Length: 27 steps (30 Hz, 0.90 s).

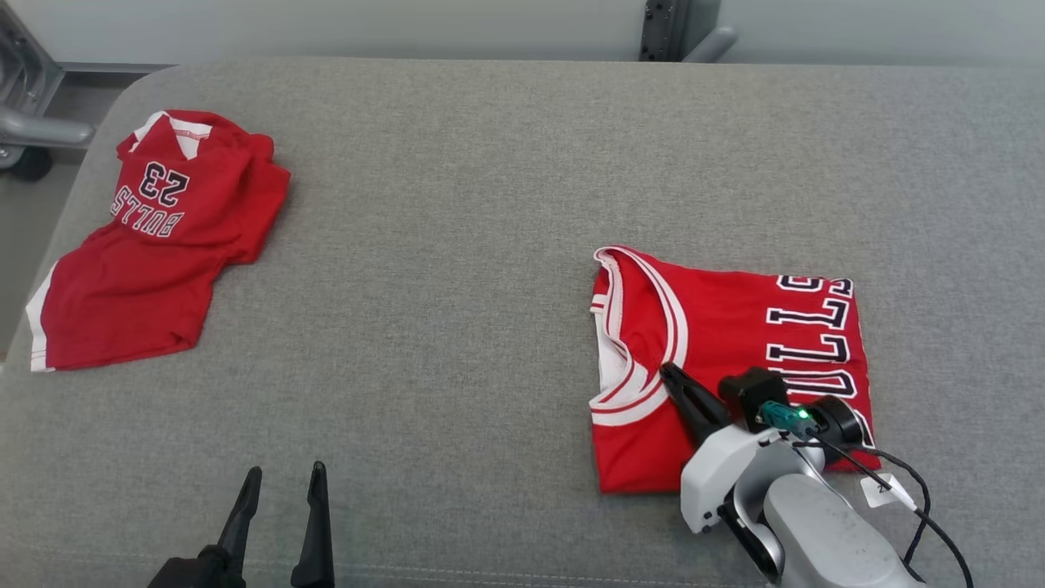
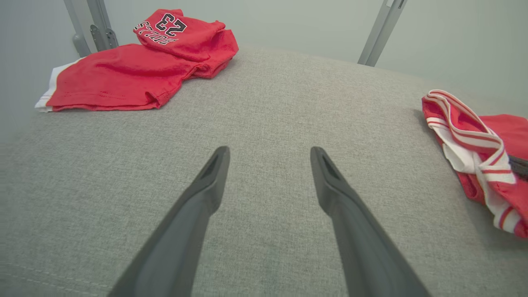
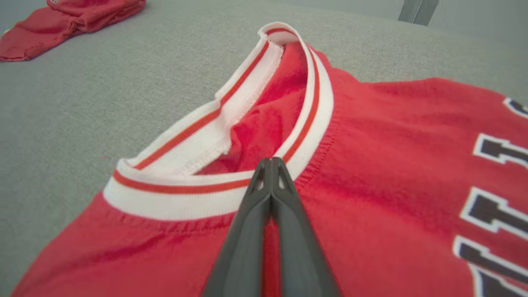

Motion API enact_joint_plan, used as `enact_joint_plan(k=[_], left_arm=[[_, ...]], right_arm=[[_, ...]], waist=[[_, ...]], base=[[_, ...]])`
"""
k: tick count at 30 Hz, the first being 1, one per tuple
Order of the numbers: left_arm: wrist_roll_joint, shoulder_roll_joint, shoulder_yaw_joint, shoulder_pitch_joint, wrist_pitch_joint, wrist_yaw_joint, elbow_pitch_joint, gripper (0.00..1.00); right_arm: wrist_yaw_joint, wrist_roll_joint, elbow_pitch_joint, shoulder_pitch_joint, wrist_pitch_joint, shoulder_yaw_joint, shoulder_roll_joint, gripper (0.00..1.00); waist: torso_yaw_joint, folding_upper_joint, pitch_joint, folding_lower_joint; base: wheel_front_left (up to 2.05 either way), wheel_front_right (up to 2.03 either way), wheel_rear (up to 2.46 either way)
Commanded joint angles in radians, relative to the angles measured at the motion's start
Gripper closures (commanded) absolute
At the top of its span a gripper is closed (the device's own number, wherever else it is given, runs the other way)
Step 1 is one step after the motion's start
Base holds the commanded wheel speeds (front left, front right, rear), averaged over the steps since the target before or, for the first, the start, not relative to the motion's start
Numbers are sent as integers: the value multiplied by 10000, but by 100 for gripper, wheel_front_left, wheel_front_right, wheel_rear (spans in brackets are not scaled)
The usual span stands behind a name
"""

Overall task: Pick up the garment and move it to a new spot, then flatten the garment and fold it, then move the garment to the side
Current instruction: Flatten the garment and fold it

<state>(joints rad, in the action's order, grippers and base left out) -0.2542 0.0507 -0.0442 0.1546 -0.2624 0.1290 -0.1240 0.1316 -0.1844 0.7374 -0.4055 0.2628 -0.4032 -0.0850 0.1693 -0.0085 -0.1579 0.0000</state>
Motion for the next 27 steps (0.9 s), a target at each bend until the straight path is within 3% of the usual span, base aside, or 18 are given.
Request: enact_joint_plan(k=[1, 16, 22, 27], left_arm=[[-73, 4, 6, -79, -31, 29, -14, 0], [-312, 3, 17, 80, -29, -15, -75, 0], [-276, 3, 189, 268, -31, -57, 2, 0], [-202, 5, 455, 416, -31, -108, 189, 0]], right_arm=[[-18, -47, -40, -178, 27, -88, -53, 100], [-18, -474, 659, -864, 27, -1270, 182, 100], [-18, -384, -217, -629, 27, -987, -21, 100], [-18, 56, -1848, -47, 27, -79, -451, 100]], waist=[[165, 85, -2, 0], [789, 85, 117, 0], [390, 85, 418, 0], [-219, 85, 642, 0]], base=[[0, 0, 0], [0, 0, 0], [0, 0, 0], [0, 0, 0]])
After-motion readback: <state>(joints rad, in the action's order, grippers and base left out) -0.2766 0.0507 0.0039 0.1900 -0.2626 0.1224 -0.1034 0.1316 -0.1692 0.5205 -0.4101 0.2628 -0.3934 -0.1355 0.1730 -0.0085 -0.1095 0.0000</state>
